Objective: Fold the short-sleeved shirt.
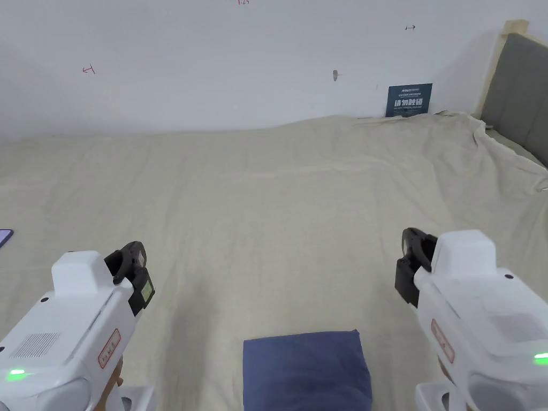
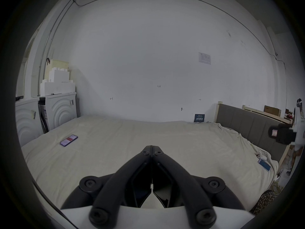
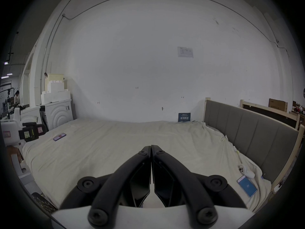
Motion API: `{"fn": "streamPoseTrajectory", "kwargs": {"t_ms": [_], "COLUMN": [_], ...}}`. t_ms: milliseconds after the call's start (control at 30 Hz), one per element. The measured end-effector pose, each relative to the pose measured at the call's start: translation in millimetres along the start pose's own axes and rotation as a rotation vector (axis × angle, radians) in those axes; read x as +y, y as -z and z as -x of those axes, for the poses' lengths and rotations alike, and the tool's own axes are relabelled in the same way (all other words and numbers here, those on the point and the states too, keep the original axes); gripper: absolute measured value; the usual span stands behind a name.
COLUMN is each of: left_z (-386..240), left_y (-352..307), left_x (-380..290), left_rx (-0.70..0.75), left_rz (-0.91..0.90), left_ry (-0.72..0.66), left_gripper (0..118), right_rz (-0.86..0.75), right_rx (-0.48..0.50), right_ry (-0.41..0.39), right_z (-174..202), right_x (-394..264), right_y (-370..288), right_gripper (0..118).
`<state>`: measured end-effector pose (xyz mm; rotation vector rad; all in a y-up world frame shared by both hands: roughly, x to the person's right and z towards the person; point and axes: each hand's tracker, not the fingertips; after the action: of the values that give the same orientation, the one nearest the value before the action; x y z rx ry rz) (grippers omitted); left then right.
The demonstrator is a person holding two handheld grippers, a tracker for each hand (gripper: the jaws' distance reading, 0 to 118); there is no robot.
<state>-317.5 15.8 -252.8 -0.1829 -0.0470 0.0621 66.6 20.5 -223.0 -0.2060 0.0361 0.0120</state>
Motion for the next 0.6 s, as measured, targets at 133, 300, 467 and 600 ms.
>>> {"fn": "streamPoseTrajectory", "kwargs": {"t_ms": [133, 300, 467, 600], "left_z": [5.3, 10.3, 12.7, 11.9], "left_y": [-0.9, 2.0, 7.1, 12.1], "left_x": [-10.4, -26.8, -46.3, -64.7], "left_rx": [-0.01, -0.032, -0.063, -0.079], "left_rz": [0.036, 0.093, 0.166, 0.229], "left_ry": [-0.015, -0.034, -0.058, -0.064], "left_gripper": [0, 0, 0, 0], "right_rz": [0.063, 0.164, 0.236, 0.287], "right_rx": [0.011, 0.049, 0.062, 0.068], "right_ry": [0.007, -0.021, -0.026, -0.042], "right_z": [14.3, 33.4, 46.5, 52.0], "right_x": [-39.9, -95.3, -142.3, -170.7], "right_y": [17.8, 38.3, 49.8, 61.5], "right_gripper": [0, 0, 0, 0]}}
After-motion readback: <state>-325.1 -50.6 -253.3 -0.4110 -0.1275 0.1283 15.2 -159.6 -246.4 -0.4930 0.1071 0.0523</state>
